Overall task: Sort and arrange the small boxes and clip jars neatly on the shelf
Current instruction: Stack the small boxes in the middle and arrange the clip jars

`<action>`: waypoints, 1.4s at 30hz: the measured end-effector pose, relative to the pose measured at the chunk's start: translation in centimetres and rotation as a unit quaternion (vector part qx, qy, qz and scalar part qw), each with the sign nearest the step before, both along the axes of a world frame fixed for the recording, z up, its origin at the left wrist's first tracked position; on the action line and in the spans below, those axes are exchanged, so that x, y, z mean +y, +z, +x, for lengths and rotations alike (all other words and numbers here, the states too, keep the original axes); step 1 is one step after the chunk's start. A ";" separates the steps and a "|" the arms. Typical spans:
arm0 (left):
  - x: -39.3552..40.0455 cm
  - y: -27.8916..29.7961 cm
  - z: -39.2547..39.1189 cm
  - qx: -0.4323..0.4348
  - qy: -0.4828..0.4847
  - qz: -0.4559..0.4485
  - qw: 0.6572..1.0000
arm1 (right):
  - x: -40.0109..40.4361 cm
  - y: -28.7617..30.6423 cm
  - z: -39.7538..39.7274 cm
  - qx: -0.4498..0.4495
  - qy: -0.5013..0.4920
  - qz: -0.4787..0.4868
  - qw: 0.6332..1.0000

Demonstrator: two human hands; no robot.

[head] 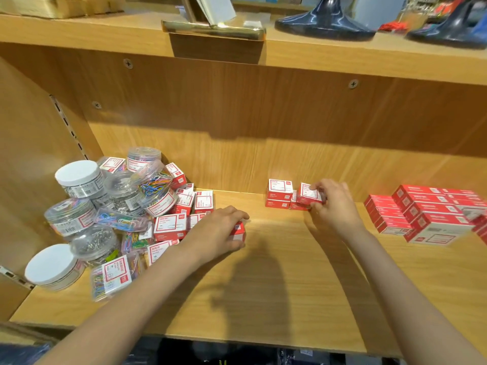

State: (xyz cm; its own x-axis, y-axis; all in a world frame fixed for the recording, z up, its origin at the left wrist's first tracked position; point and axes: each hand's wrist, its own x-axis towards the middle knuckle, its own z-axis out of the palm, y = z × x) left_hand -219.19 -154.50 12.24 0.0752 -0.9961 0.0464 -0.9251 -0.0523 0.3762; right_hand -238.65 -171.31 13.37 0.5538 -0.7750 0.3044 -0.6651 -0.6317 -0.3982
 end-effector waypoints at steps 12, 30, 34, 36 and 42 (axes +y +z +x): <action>-0.8 0.3 0.5 -0.018 0.058 -0.005 0.998 | 1.1 -1.5 -0.7 -0.182 0.008 -0.009 0.983; -5.4 -2.0 -3.5 0.239 0.097 -0.154 0.954 | 3.0 -4.0 1.1 -0.172 0.139 0.167 0.961; -5.3 -2.8 -3.3 0.241 0.072 -0.128 0.959 | 2.7 -4.5 1.3 -0.155 0.122 0.123 0.973; -5.2 -3.0 -3.2 0.239 0.082 -0.112 0.961 | 2.7 -4.8 1.3 -0.142 0.119 0.128 0.974; -5.5 -2.7 -2.9 0.292 0.100 -0.086 0.947 | 2.7 -5.1 1.6 -0.147 0.097 0.118 0.977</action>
